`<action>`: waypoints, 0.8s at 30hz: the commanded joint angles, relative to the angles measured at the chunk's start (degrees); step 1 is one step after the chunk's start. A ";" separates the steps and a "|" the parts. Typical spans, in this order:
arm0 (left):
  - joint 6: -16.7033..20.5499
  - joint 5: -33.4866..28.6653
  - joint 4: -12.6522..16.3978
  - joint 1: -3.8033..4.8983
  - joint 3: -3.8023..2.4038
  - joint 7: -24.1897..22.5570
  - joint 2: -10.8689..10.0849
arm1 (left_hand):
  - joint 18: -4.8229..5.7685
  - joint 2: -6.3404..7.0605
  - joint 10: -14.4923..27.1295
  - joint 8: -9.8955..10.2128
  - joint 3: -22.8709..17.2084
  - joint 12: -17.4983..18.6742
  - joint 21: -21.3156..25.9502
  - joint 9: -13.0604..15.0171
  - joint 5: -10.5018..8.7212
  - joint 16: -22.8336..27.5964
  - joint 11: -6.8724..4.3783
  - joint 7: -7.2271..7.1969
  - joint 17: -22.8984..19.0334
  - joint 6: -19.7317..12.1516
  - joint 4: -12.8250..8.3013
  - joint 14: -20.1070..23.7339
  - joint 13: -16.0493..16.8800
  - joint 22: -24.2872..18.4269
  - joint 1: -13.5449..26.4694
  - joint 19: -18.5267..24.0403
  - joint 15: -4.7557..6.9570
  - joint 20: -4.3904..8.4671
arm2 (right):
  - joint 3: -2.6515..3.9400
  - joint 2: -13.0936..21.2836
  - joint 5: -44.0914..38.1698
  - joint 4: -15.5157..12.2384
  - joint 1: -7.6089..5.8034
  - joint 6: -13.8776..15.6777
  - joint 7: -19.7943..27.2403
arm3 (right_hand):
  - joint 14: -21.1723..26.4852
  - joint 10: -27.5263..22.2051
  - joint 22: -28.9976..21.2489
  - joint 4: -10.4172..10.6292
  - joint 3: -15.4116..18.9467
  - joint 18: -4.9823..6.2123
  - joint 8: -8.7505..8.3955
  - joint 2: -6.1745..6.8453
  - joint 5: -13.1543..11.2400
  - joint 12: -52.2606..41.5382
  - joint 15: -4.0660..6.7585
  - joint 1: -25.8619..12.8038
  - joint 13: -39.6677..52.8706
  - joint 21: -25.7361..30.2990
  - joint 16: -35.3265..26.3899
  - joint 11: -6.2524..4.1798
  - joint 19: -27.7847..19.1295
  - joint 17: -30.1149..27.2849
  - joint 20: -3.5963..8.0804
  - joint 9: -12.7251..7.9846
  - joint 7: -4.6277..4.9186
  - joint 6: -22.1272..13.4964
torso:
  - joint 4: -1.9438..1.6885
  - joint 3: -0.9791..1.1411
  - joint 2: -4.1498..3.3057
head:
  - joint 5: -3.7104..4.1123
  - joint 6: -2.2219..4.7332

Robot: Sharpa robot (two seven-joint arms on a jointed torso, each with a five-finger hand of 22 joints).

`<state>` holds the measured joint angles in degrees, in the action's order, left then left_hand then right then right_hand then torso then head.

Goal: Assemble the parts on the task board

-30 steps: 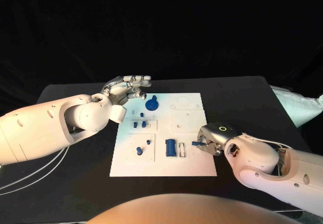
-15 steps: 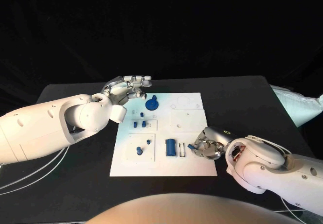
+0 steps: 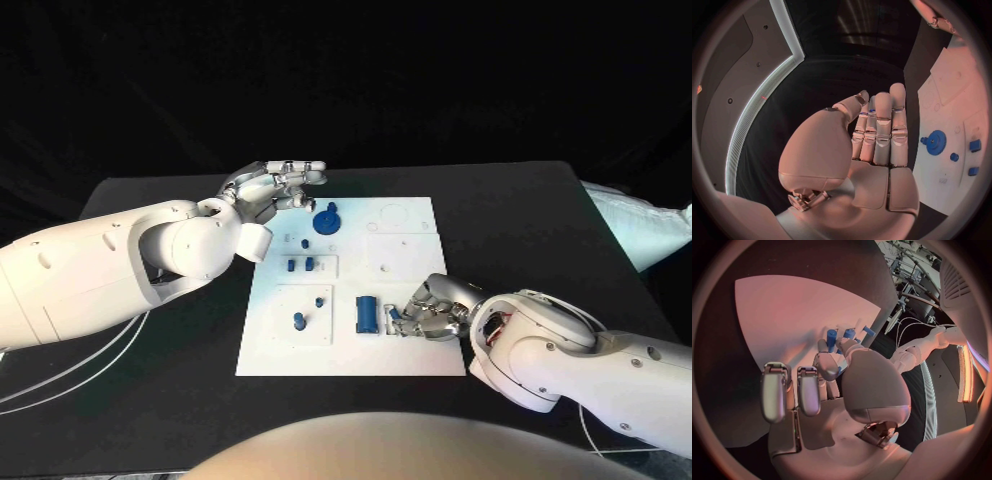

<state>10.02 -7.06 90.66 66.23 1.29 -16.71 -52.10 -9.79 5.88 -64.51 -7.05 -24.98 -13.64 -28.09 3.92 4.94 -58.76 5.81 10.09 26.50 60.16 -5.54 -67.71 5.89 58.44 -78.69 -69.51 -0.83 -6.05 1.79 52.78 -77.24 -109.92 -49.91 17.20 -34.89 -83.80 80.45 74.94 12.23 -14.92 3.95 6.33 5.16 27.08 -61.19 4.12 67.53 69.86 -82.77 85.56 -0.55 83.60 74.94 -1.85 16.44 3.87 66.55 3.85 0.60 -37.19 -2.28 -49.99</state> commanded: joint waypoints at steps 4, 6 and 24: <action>-1.08 0.31 0.27 0.02 -0.04 -0.12 0.00 | -0.61 -0.47 0.34 -0.39 0.30 -0.25 0.21 -0.04 0.20 -0.30 -0.03 0.08 -0.09 -0.40 -0.01 0.28 0.09 -0.08 -0.12 -0.18 0.01 -0.33 | -0.02 -1.36 1.81 0.75 0.02 0.45 -0.20 | -4.95 0.46 1.55 0.62 0.69 -1.07 -0.05 -0.10 0.37 -0.39 0.27 -1.17 0.18 -0.32 0.27 0.01 0.92 8.58 0.05 0.11 0.14 0.22 | 0.01 0.05 -0.02 | -0.15 -0.01; -1.10 0.31 0.29 0.02 -0.04 -0.12 0.00 | -0.61 -0.47 0.34 -0.39 0.30 -0.25 0.21 -0.04 0.20 -0.30 -0.03 0.08 -0.09 -0.40 -0.01 0.28 0.09 -0.08 -0.12 -0.18 0.01 -0.33 | -0.02 -1.64 1.75 1.06 0.03 0.41 -0.21 | -4.95 0.45 1.55 0.71 0.84 -1.07 -0.04 -0.15 0.40 -0.36 0.28 -1.31 0.17 -0.32 0.26 0.00 0.91 8.56 0.05 0.13 0.13 0.23 | 0.01 0.05 0.00 | -0.19 -0.01; -1.41 0.40 0.43 0.02 -0.04 0.19 0.01 | -0.62 -0.50 0.42 -0.42 0.32 -0.34 0.25 -0.03 0.21 -0.31 -0.02 0.10 -0.15 -0.44 -0.07 0.33 0.09 -0.12 -0.17 -0.17 0.01 -0.34 | -0.05 -3.05 0.44 2.77 0.04 -1.20 -0.39 | -4.92 0.75 1.59 2.13 2.96 -1.08 0.23 -0.59 0.40 -1.55 0.33 -3.38 1.26 -0.32 0.17 -0.06 0.93 8.44 0.10 0.49 0.00 0.62 | 0.06 0.09 0.00 | -0.25 -0.01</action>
<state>9.80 -6.92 90.90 66.23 1.29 -16.45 -52.16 -9.79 5.89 -64.51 -7.27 -24.98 -13.64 -28.10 3.92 4.94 -58.76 5.80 10.09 26.41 60.16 -5.54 -67.70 5.88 58.37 -78.70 -69.51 -0.83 -6.05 1.82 49.98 -76.07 -107.05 -49.97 17.30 -35.30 -83.81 81.04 74.92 14.44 -12.08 3.95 6.44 4.47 27.29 -62.46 4.11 64.45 71.11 -82.77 85.55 -0.56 83.60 74.93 -1.86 16.91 3.96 66.86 3.91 0.69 -37.17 -2.60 -50.01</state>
